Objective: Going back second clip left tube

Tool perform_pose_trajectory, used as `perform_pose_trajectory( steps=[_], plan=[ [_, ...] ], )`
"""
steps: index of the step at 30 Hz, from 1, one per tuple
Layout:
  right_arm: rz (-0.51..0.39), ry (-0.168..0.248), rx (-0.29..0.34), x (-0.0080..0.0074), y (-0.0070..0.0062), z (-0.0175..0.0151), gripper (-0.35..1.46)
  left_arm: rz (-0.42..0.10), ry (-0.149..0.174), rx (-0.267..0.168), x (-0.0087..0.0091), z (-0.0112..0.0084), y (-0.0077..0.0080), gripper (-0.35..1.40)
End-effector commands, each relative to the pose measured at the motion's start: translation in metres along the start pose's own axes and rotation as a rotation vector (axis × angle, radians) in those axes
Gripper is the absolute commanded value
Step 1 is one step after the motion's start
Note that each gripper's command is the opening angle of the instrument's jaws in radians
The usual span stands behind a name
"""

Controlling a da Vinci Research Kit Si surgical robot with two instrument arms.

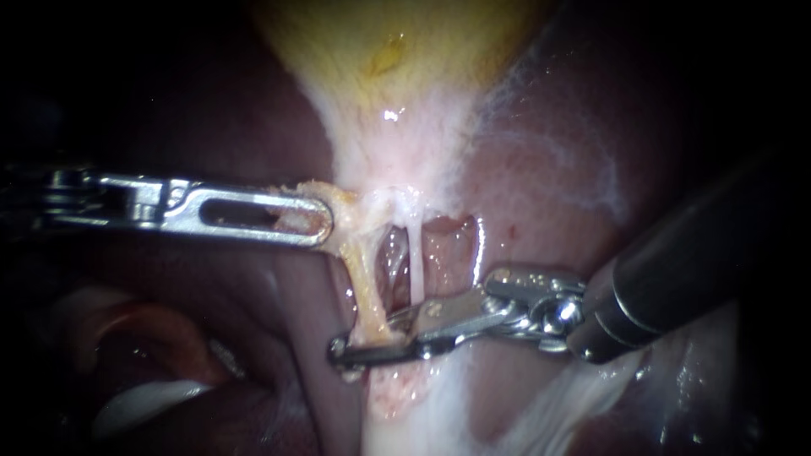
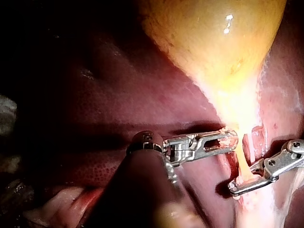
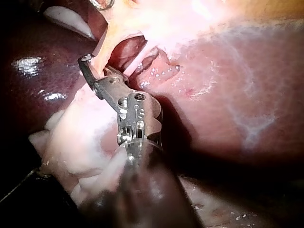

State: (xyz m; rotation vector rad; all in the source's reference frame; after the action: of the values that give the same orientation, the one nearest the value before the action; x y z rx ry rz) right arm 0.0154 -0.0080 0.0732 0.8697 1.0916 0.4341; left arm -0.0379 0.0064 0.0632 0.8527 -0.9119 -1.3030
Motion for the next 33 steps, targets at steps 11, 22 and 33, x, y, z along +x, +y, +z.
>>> perform_pose_trajectory(
  steps=[11,22,33],
  plan=[
    [-0.201,0.034,-0.017,0.0004,-0.0003,-0.0001,0.34,0.001,-0.002,-0.002,0.0001,0.0000,0.0001,-0.35],
    [-0.330,0.044,-0.067,0.0003,-0.0002,-0.0003,0.50,0.001,-0.002,-0.002,0.0001,-0.0001,0.0001,-0.35],
    [-0.368,0.039,-0.050,-0.0005,-0.0013,-0.0025,0.50,0.001,-0.003,-0.003,0.0001,-0.0003,0.0003,-0.35]
  ],
)
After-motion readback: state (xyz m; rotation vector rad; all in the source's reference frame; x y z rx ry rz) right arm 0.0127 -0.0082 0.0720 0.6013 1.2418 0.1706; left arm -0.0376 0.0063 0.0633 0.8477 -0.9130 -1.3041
